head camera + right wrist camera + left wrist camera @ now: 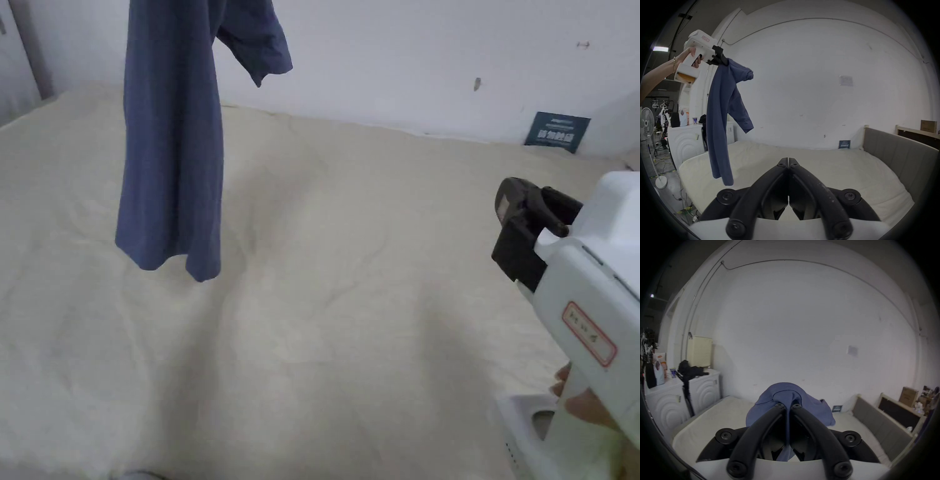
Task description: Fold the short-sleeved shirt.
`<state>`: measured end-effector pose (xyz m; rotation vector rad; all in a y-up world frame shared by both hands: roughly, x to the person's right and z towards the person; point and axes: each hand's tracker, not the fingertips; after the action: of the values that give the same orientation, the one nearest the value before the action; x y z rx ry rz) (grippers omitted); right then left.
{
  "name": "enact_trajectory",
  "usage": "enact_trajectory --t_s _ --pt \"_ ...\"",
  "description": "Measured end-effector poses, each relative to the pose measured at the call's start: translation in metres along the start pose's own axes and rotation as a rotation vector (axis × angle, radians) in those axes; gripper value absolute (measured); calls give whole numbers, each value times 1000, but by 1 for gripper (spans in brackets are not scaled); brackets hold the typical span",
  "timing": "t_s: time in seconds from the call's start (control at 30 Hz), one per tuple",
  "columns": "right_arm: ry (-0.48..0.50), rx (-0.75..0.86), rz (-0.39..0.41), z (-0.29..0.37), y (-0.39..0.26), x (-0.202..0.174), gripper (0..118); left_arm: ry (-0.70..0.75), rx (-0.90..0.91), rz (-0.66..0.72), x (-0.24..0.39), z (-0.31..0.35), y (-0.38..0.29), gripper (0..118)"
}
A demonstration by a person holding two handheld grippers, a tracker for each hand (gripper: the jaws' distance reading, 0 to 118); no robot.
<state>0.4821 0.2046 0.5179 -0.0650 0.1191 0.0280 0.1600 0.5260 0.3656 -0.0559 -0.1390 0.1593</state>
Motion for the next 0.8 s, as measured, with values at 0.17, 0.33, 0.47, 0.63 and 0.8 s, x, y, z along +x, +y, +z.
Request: enact_trajectory --t_s 0.17,0.33,0.47,0.63,0.8 --pt "-85 11 -16 43 8 30 1 -44 -13 -38 46 -17 -9 3" --pt "-134 -25 -7 65 0 45 1 -90 -122 -47 77 -50 -70 3" --pt "-161 -57 -21 72 -14 62 1 -120 -295 -98 101 -74 -168 3" --pt "-174 -102 -63 69 -29 69 1 -177 -602 -120 123 -92 -322 3" --pt "-163 -151 -75 57 -42 67 1 -149 -894 -237 134 -90 -465 3"
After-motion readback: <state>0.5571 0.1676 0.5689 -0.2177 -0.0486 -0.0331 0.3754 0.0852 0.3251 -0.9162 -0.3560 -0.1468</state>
